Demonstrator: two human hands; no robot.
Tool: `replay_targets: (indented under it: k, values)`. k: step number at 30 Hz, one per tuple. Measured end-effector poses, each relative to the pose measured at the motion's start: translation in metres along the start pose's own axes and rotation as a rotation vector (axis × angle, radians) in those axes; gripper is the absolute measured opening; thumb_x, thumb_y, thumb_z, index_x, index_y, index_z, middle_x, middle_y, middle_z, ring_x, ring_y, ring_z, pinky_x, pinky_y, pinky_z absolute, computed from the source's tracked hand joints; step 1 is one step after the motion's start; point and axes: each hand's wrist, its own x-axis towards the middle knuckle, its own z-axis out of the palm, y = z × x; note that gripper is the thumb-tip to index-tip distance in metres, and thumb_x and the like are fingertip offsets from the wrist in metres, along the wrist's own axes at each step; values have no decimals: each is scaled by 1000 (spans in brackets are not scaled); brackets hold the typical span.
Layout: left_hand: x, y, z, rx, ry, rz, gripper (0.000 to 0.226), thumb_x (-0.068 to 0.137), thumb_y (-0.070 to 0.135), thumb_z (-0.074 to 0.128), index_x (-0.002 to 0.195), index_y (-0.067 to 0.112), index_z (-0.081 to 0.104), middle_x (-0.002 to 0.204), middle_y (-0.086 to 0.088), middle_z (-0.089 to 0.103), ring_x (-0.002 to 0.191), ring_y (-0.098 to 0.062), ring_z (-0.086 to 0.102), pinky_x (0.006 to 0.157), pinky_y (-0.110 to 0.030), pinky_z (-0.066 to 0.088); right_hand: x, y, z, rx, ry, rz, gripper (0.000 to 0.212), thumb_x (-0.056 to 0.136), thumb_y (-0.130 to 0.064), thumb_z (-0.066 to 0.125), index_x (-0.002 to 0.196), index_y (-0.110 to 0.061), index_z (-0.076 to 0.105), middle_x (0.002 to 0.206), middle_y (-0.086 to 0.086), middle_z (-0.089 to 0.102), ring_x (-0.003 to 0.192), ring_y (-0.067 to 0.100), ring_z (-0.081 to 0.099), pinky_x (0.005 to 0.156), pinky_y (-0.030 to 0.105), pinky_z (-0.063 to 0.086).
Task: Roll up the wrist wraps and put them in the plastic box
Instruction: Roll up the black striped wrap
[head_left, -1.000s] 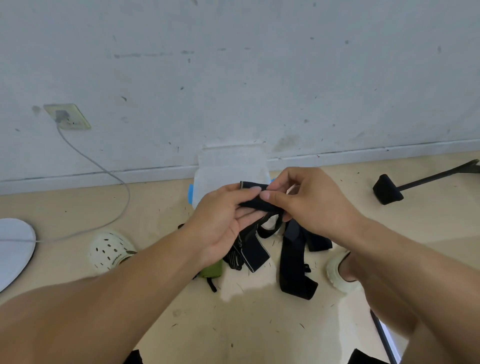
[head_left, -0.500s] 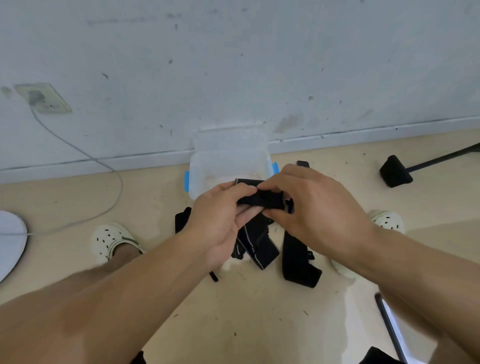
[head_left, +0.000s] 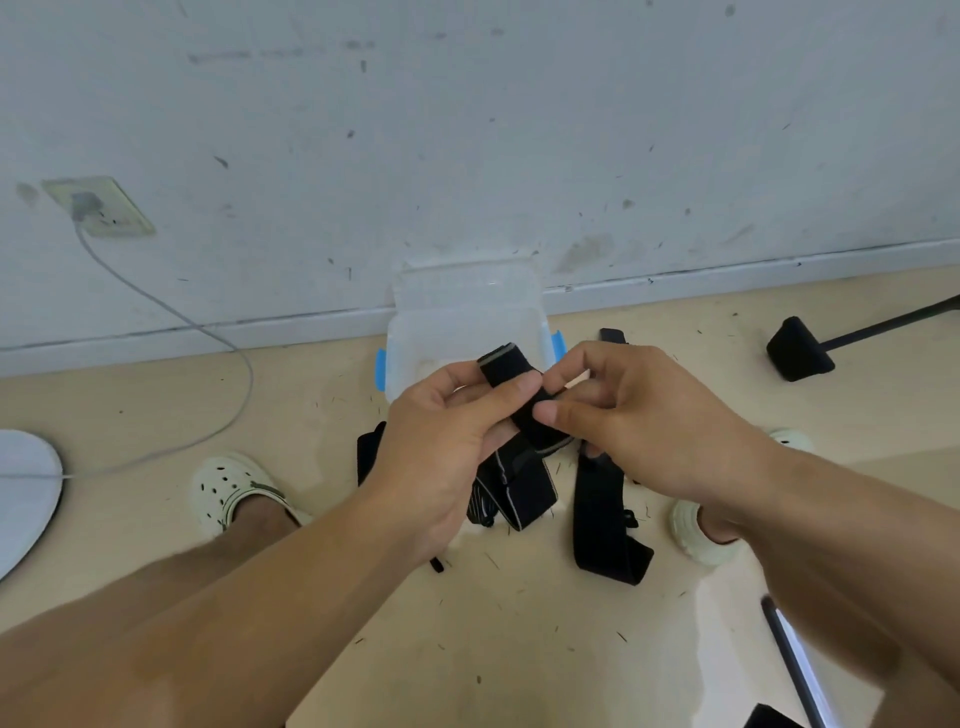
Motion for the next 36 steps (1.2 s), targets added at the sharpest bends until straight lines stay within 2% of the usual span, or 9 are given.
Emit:
replay_targets:
  k: [4, 10, 14, 16, 21, 28, 31, 33, 36]
  values:
    - [-1, 1, -2, 85, -1, 12, 27, 76, 9, 81, 101, 7, 75, 99, -13, 81, 94, -25, 79, 80, -31, 64, -1, -1, 3, 14, -15, 22, 17, 86, -32, 83, 84, -21, 70, 67, -5, 75, 61, 3, 69, 66, 19, 47]
    - [-1, 7, -3, 419, -21, 70, 16, 85, 7, 81, 100, 15, 81, 91, -4, 82, 88, -22, 80, 86, -41, 63, 0, -1, -11, -138, 64, -49, 23, 70, -44, 91, 81, -32, 75, 74, -11, 73, 61, 1, 62, 61, 17, 46]
    - [-2, 17, -4, 643, -164, 94, 15, 85, 10, 83, 97, 19, 82, 87, 0, 82, 84, -16, 79, 78, -27, 62, 3, -1, -24, -219, -6, -159, 54, 65, -57, 85, 114, -49, 66, 108, -27, 70, 103, -6, 64, 89, 23, 54]
    - [-2, 22, -5, 724, -241, 116, 17, 86, 9, 82, 99, 18, 77, 87, 0, 82, 81, -14, 79, 71, -19, 58, 2, -3, -25, -196, -101, -164, 50, 67, -59, 79, 115, -47, 69, 108, -27, 72, 108, -6, 64, 98, 26, 51]
    - [1, 29, -8, 758, -231, 172, 43, 80, 10, 86, 103, 20, 51, 85, -2, 81, 72, -20, 77, 65, -27, 56, 2, -1, -25, -72, -95, -183, 9, 83, -39, 79, 86, -37, 71, 71, -10, 71, 69, 5, 64, 77, 29, 49]
    - [6, 22, -13, 491, -154, 210, 34, 84, 21, 80, 118, 16, 74, 107, -1, 80, 103, -20, 77, 97, -46, 61, 4, -2, -21, 257, 36, -98, 13, 91, -23, 74, 90, -14, 64, 81, 20, 73, 76, 32, 73, 80, 37, 63]
    - [8, 20, -14, 511, -173, 181, 31, 93, 23, 74, 123, 18, 74, 111, 1, 80, 107, -19, 76, 99, -47, 59, 5, -1, -21, 208, 38, -121, 18, 88, -23, 78, 101, -18, 66, 77, 3, 73, 75, 22, 74, 79, 35, 62]
    - [7, 20, -13, 533, -187, 163, 31, 94, 26, 71, 124, 19, 74, 110, 1, 80, 106, -19, 76, 99, -46, 59, 3, -1, -21, 171, 38, -154, 28, 86, -20, 80, 113, -23, 71, 73, -10, 72, 71, 9, 72, 75, 21, 58]
    - [4, 18, -9, 547, -224, 131, 32, 96, 34, 66, 122, 18, 75, 109, 0, 81, 105, -19, 76, 100, -46, 59, 1, -2, -22, 178, 32, -165, 29, 88, -17, 79, 117, -22, 74, 76, -11, 76, 73, 6, 75, 76, 20, 60]
